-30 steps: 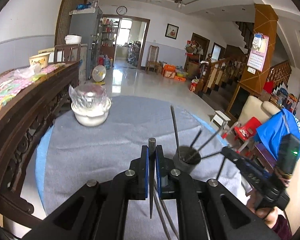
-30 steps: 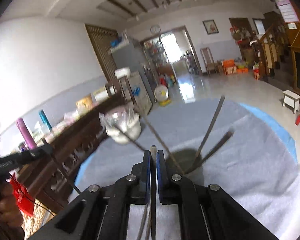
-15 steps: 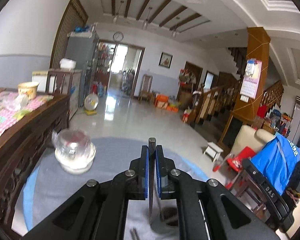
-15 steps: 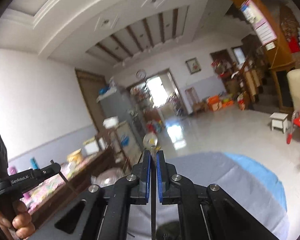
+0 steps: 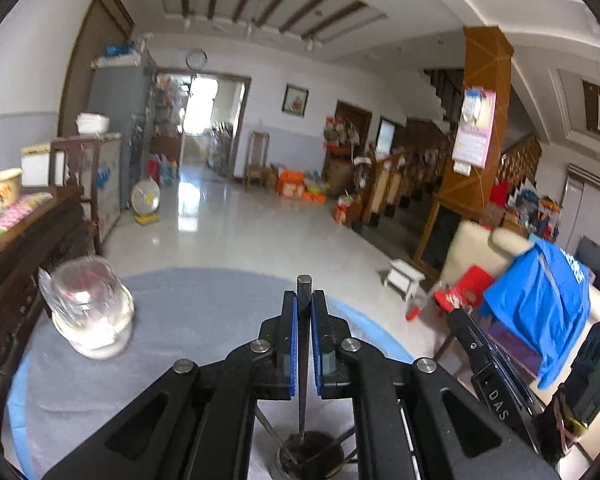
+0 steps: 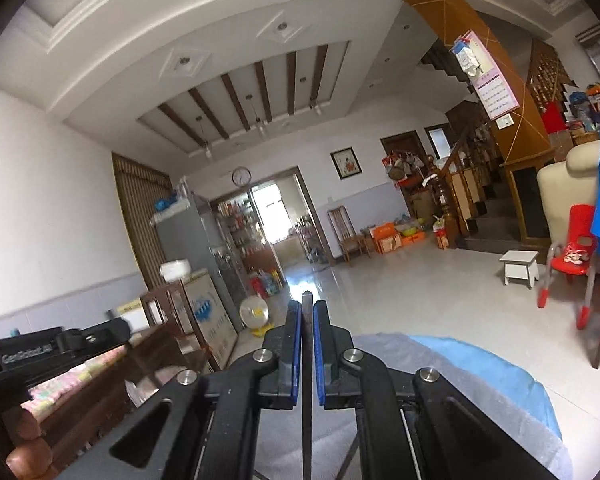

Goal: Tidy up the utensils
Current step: 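Move the right gripper back over the cloth toward the remaining chopsticks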

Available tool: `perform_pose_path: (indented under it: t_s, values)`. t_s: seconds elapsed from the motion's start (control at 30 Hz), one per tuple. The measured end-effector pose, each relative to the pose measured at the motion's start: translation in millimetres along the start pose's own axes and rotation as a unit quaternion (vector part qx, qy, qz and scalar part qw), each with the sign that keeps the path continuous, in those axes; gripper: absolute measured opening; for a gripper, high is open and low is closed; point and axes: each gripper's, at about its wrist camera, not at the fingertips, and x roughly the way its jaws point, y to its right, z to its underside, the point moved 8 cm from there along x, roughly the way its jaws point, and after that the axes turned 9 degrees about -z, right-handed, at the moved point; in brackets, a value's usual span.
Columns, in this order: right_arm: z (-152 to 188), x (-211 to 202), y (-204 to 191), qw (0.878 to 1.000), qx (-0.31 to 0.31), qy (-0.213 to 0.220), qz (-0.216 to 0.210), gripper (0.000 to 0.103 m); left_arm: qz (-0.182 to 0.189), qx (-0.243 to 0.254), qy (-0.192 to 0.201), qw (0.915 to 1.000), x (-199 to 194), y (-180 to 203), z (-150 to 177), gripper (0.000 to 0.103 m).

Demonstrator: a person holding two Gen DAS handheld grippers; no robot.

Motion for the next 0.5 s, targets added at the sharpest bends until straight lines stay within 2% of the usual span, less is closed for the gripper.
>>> perform_pose_path:
  t_s: [0.23, 0.4, 0.43, 0.47, 0.5]
  values:
    - [28.3, -0.1, -6.2, 0.999, -0.009, -0.047, -0.019, 0.007, 0.019, -0.007, -0.089, 0.9958, 32.0, -12.7, 28.8, 0.007]
    - [37.3, -16.0, -1.4, 0.996, 0.011, -0.080, -0.038, 0.009, 0.029, -0.023, -0.098, 0.9945, 19.2, -25.0, 34.6, 0.010]
    - [38.5, -19.3, 0.7, 0.996, 0.015, -0.083, -0.041, 0.010, 0.030, -0.020, -0.093, 0.9950, 12.8, -27.3, 34.2, 0.019]
    - [38.9, -22.6, 2.6, 0.995, 0.019, -0.085, -0.042, 0.014, 0.028, -0.016, -0.087, 0.9957, 4.7, -30.3, 34.2, 0.035]
    - [38.5, -29.9, 5.7, 0.995, 0.027, -0.086, -0.045, 0.021, 0.025, -0.015, -0.080, 0.9964, -2.0, -32.7, 32.4, 0.041]
